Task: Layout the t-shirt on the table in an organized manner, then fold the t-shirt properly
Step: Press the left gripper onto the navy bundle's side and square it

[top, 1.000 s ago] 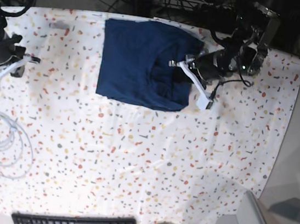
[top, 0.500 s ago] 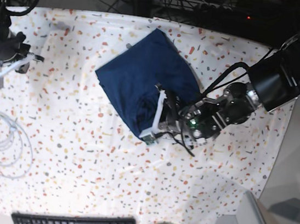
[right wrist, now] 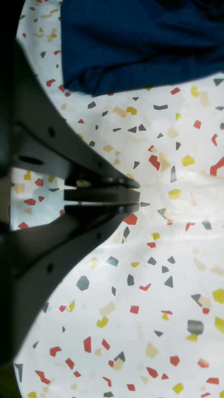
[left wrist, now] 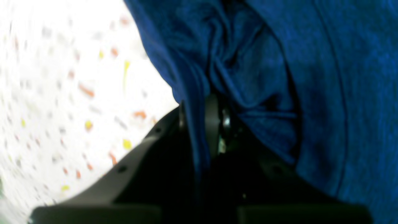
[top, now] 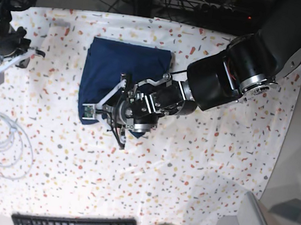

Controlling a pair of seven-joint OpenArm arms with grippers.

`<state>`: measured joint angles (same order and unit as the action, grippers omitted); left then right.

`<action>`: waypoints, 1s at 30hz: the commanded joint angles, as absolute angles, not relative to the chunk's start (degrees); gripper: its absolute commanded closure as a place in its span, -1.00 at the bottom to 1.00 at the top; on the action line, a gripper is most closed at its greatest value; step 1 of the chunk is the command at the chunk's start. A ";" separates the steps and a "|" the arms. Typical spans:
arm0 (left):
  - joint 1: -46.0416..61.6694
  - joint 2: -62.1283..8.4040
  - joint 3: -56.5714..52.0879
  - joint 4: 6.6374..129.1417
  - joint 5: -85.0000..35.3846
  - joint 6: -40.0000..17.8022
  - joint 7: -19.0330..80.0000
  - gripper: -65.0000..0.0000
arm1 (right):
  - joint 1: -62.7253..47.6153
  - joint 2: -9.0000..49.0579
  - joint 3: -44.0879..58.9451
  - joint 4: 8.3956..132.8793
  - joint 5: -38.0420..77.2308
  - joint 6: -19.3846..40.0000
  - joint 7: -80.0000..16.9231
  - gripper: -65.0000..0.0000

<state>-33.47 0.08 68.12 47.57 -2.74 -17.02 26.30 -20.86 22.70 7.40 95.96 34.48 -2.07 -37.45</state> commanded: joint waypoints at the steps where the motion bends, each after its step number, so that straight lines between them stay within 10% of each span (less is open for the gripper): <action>1: -34.33 0.57 67.91 48.04 -2.33 -17.89 25.71 1.00 | -20.79 23.60 7.87 96.75 34.59 -1.98 -36.53 1.00; 25: -34.86 0.66 67.82 49.54 -2.51 -17.98 32.84 1.00 | -20.79 23.60 7.69 96.75 34.59 -1.98 -36.53 1.00; 30: -35.03 -0.75 67.91 53.49 -1.89 -17.98 32.84 0.19 | -20.79 23.60 7.69 96.75 34.59 -1.98 -36.62 1.00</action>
